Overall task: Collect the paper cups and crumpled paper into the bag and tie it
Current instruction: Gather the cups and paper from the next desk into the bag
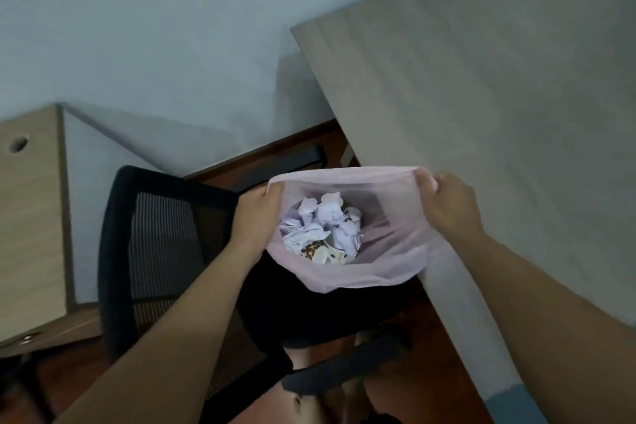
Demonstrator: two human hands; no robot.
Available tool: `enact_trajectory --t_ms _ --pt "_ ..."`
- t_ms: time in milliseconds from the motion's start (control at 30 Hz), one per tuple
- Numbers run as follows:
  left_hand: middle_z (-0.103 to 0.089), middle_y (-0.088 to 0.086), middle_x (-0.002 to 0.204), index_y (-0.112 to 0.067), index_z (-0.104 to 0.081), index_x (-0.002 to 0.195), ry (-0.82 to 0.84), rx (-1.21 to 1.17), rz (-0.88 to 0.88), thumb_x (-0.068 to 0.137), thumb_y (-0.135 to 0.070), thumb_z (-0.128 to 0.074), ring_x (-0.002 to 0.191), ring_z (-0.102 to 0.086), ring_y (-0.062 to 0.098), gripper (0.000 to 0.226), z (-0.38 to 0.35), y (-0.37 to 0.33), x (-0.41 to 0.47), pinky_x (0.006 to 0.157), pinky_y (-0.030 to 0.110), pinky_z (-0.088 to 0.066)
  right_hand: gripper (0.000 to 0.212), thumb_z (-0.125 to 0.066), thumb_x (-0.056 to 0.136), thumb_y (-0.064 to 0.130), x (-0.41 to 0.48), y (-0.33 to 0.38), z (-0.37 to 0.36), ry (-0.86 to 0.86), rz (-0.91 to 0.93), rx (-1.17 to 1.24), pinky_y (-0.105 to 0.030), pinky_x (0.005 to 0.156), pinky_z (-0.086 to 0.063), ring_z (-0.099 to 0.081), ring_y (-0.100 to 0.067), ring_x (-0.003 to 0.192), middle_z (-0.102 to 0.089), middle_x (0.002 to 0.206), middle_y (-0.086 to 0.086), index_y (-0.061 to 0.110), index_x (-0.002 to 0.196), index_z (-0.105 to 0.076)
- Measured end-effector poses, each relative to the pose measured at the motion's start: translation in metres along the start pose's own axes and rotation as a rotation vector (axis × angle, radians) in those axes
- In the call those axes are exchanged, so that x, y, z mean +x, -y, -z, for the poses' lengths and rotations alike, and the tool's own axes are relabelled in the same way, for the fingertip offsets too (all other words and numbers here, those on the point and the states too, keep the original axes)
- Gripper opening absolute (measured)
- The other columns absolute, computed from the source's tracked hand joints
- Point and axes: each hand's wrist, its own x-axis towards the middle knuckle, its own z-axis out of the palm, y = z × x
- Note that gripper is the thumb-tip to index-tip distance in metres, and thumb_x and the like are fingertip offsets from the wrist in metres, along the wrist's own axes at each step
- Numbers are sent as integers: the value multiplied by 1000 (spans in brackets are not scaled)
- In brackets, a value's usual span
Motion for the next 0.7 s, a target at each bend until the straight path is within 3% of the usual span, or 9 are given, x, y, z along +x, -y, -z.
enact_trajectory --t_ms 67,200,300,500,600,700 --pt "-69 1 80 -15 -74 83 -6 -64 -2 96 -40 -60 75 -61 19 31 15 -34 -16 71 34 -45 58 -48 112 54 -14 20 21 25 -24 37 -40 77 -38 -66 -45 98 -71 96 -29 8 78 -57" --pt "-68 1 78 -16 -73 86 -1 -134 -70 98 -34 -63 72 -60 19 24 34 -92 -43 69 34 -45 65 -53 109 56 -21 46 74 27 -30 154 -40 70 -37 -64 -41 85 -63 74 -13 0 76 -59" --pt "-71 4 78 -13 -75 87 19 -214 -96 95 -32 -67 72 -64 22 22 36 -132 -56 71 35 -49 66 -59 107 55 -12 52 121 11 -38 253 -43 69 -42 -64 -36 81 -65 78 -15 -6 86 -63" --pt "-74 7 83 -16 -79 86 140 -347 -126 80 -36 -75 78 -68 26 21 6 -198 -74 78 40 -52 45 -69 100 52 8 41 211 -127 -79 466 -39 63 -49 -59 -28 61 -65 74 -9 17 73 -59" --pt "-78 6 91 -14 -80 97 178 -333 -180 90 -30 -72 83 -71 24 20 -23 -225 -81 79 36 -54 40 -70 101 48 13 29 252 -187 -80 543 -33 57 -45 -56 -24 56 -66 75 -6 19 75 -60" --pt "-73 4 88 -14 -74 99 180 -251 -260 99 -26 -65 78 -66 20 15 -58 -240 -78 70 33 -50 30 -70 103 42 16 16 282 -247 -61 606 -28 52 -47 -57 -19 59 -67 78 -2 20 83 -66"
